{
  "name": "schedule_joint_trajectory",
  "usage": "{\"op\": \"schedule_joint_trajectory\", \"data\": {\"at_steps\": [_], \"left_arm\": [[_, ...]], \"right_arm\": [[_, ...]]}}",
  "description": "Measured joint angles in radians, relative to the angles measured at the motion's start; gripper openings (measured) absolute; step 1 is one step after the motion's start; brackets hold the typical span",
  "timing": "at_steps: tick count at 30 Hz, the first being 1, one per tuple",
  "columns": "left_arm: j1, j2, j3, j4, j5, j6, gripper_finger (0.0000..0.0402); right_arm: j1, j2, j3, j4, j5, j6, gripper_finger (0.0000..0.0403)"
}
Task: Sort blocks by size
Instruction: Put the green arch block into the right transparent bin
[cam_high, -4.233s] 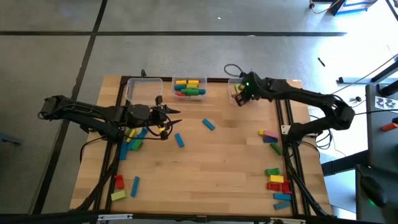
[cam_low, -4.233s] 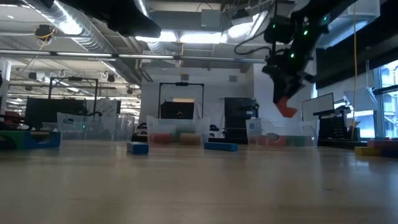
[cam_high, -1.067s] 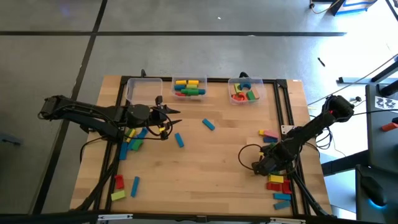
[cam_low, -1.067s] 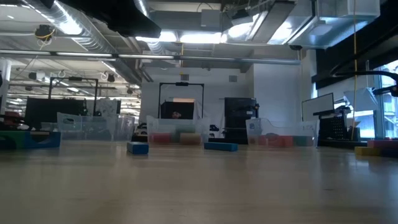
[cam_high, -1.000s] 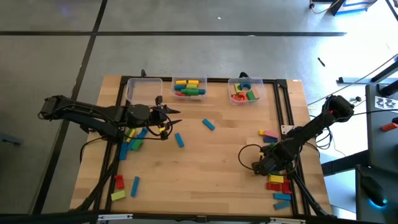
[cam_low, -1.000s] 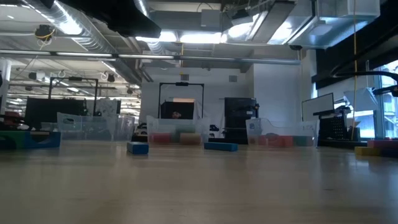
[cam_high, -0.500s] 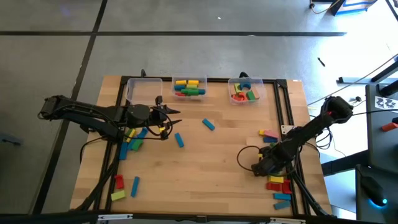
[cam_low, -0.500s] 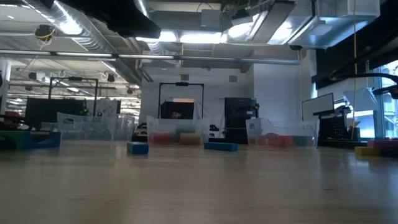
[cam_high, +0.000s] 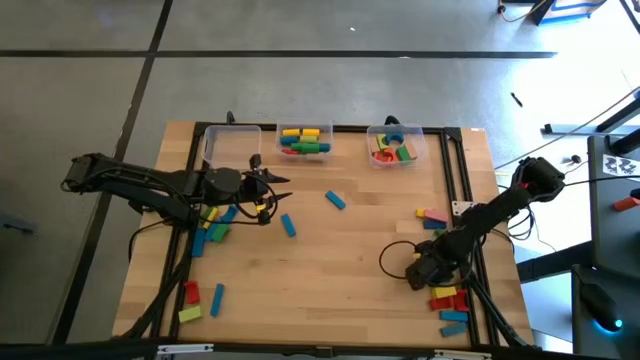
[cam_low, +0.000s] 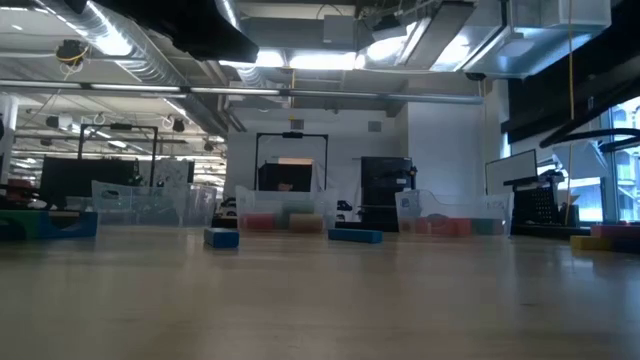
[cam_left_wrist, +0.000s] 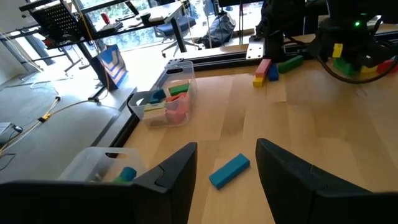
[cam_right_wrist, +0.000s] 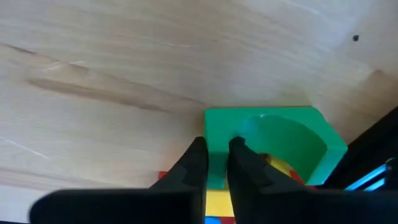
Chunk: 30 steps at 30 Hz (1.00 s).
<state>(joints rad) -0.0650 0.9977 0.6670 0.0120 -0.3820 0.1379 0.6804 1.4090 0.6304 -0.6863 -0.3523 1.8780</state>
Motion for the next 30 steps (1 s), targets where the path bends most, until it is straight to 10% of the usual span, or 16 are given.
{"op": "schedule_joint_trajectory", "data": {"at_steps": [30], "left_arm": [[0.000,0.000,0.000,0.000,0.000,0.000,0.0159]], "right_arm": [[-0.253,-0.025,0.192,-0.070,0.477,-0.745,0.0043]]}}
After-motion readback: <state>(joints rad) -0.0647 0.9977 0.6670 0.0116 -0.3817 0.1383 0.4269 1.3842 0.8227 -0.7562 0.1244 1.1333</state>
